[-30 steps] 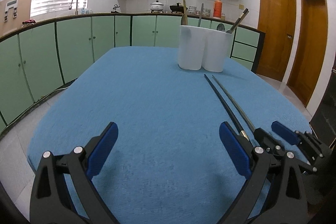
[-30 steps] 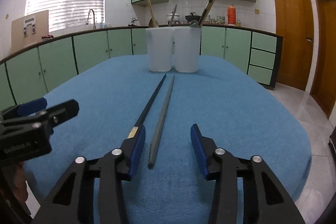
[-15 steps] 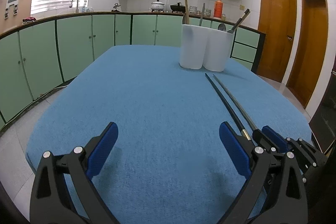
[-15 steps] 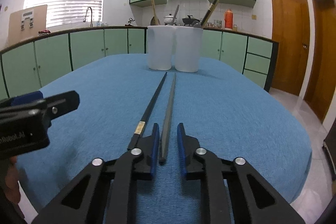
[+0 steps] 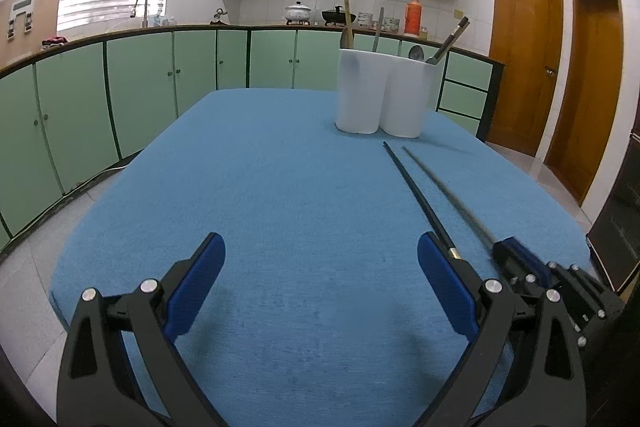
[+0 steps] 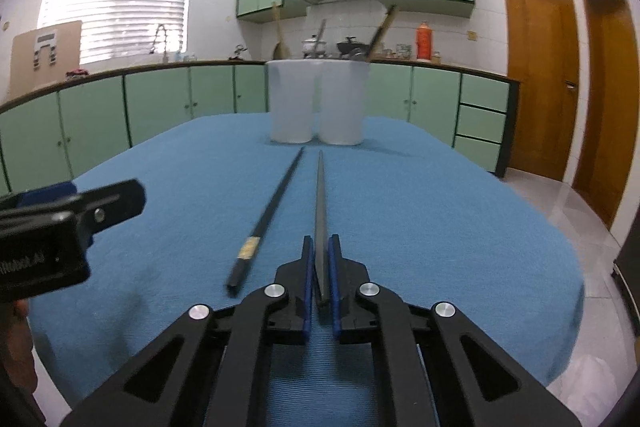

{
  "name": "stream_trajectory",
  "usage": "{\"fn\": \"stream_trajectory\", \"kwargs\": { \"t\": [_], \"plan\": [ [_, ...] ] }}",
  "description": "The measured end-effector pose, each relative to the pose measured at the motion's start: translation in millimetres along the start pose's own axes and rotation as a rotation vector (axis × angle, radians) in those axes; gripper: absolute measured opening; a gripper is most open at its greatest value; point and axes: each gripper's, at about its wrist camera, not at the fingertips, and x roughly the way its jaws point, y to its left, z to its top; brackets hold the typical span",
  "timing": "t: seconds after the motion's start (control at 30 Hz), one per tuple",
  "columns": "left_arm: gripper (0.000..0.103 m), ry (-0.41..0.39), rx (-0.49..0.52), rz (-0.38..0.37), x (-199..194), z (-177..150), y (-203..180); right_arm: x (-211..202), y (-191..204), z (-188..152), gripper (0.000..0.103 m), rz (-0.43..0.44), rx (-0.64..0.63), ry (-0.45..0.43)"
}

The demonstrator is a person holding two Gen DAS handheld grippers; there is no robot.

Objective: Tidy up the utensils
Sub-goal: 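Approach the last two dark chopsticks with both tools, then grasp a dark chopstick with the right tool while the left tool grasps another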

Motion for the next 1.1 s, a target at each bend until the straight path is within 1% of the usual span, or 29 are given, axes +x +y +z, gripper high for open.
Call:
{"fn": "stream_trajectory", "kwargs": {
  "t": [0.27, 0.37, 0.5, 0.53, 0.57, 0.7, 0.77, 0.87, 0.97, 1.1],
  "plan": [
    [0.094, 0.008, 0.012, -0.039, 7, 0, -24, -5, -51, 10, 0.007, -0.084, 0.127, -0.01],
    [0.094, 0.021, 0.016, -0.065, 13, -2, -38, -9, -65, 11, 0.007, -0.114, 0.142, -0.023],
    [0.093, 0.029, 0.029, -0.076, 20, -7, -54, -9, -79, 11, 0.007, -0.127, 0.155, -0.023],
    [0.09, 0.03, 0.032, -0.076, 21, -8, -57, -9, -82, 10, 0.007, -0.129, 0.158, -0.023],
    [0.082, 0.032, 0.035, -0.075, 22, -8, -60, -10, -84, 10, 0.007, -0.129, 0.159, -0.024],
    [0.074, 0.053, 0.04, -0.064, 30, -11, -68, -13, -89, 8, 0.007, -0.129, 0.161, -0.031],
    [0.067, 0.059, 0.037, -0.059, 32, -13, -70, -14, -90, 7, 0.007, -0.13, 0.161, -0.033],
    [0.06, 0.059, 0.029, -0.039, 34, -15, -74, -13, -92, 6, 0.007, -0.126, 0.168, -0.034],
    [0.056, 0.05, 0.022, -0.026, 33, -18, -77, -14, -93, 4, 0.007, -0.124, 0.171, -0.036],
    [0.048, 0.038, 0.036, -0.004, 33, -21, -85, -16, -96, 3, 0.007, -0.122, 0.178, -0.037]
  ]
}}
